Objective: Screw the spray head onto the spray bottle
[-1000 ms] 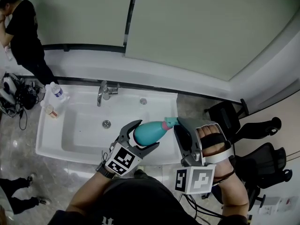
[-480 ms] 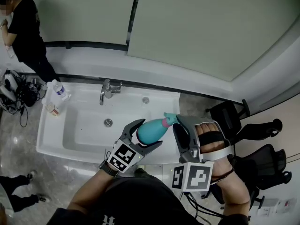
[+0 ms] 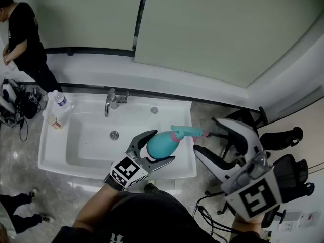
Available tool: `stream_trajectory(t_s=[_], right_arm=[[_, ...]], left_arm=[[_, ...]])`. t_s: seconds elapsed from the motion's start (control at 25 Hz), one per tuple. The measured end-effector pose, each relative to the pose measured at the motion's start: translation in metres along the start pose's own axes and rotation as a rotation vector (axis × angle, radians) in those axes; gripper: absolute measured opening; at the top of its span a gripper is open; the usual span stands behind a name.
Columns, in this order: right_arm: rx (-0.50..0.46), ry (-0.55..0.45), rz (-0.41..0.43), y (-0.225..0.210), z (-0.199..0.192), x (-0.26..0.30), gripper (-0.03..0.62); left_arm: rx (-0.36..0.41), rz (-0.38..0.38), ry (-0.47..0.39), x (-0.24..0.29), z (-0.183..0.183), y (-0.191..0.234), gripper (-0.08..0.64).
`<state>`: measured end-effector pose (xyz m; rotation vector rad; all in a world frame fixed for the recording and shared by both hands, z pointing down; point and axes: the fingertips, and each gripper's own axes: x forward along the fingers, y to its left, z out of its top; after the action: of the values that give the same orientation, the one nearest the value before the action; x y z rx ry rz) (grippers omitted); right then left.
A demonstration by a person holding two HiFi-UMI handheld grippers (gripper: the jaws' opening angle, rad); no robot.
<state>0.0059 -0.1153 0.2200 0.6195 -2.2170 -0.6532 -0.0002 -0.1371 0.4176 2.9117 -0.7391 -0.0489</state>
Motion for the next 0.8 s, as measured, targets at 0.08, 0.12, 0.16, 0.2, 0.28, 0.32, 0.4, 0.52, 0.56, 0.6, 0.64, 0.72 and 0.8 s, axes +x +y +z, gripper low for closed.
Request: stream_trajectory(t_s=[0.08, 0.12, 0.16, 0.2, 0.28, 0.32, 0.4, 0.52, 0.56, 0.6, 0.64, 0.72, 0.8], right_arm=[[0.377, -0.35, 0.079, -0.018, -0.004, -0.039, 0.25], [0.516, -0.512, 0.135, -0.021, -0.013, -0.053, 0.25], [0.608, -0.64, 0.194, -0.018, -0.023, -0.06, 0.25], [0.665, -0.728, 0.248, -0.012, -0.031, -0.06, 0.251], [0.699, -0.809, 0.34, 0.005, -0.039, -0.044, 0.25], [0.698, -0.822, 0.379, 0.015, -0.038, -0.033, 0.25], [0.705, -0.83, 0.427, 0.028, -0.033, -0.012, 0.251], [0.685, -0.845, 0.437, 0.037, -0.013, 0.006, 0.25], [0.667, -0.857, 0.437, 0.039, -0.004, 0.007, 0.251], [0.643, -0.87, 0.442, 0.041, 0.003, 0.006, 0.251], [0.62, -0.879, 0.457, 0.044, 0.008, 0.003, 0.251], [0.602, -0.898, 0.493, 0.047, 0.004, -0.013, 0.252], [0.635, -0.946, 0.508, 0.036, -0.009, -0.034, 0.25]], left_arm=[[-0.012, -0.051, -0.032, -0.003, 0.011, -0.006, 0.422], [-0.018, -0.083, -0.043, -0.005, 0.016, -0.011, 0.422], [-0.021, -0.116, -0.051, -0.007, 0.021, -0.016, 0.422], [-0.021, -0.146, -0.057, -0.01, 0.026, -0.021, 0.422], [-0.025, -0.198, -0.071, -0.013, 0.036, -0.029, 0.422], [-0.034, -0.224, -0.079, -0.014, 0.041, -0.032, 0.422], [-0.056, -0.274, -0.096, -0.017, 0.05, -0.038, 0.422], [-0.094, -0.314, -0.122, -0.019, 0.062, -0.044, 0.422], [-0.108, -0.321, -0.132, -0.02, 0.065, -0.044, 0.422], [-0.115, -0.326, -0.138, -0.02, 0.068, -0.045, 0.422], [-0.113, -0.331, -0.138, -0.02, 0.069, -0.047, 0.422], [-0.099, -0.346, -0.126, -0.021, 0.07, -0.052, 0.422], [-0.097, -0.367, -0.115, -0.021, 0.071, -0.057, 0.422]])
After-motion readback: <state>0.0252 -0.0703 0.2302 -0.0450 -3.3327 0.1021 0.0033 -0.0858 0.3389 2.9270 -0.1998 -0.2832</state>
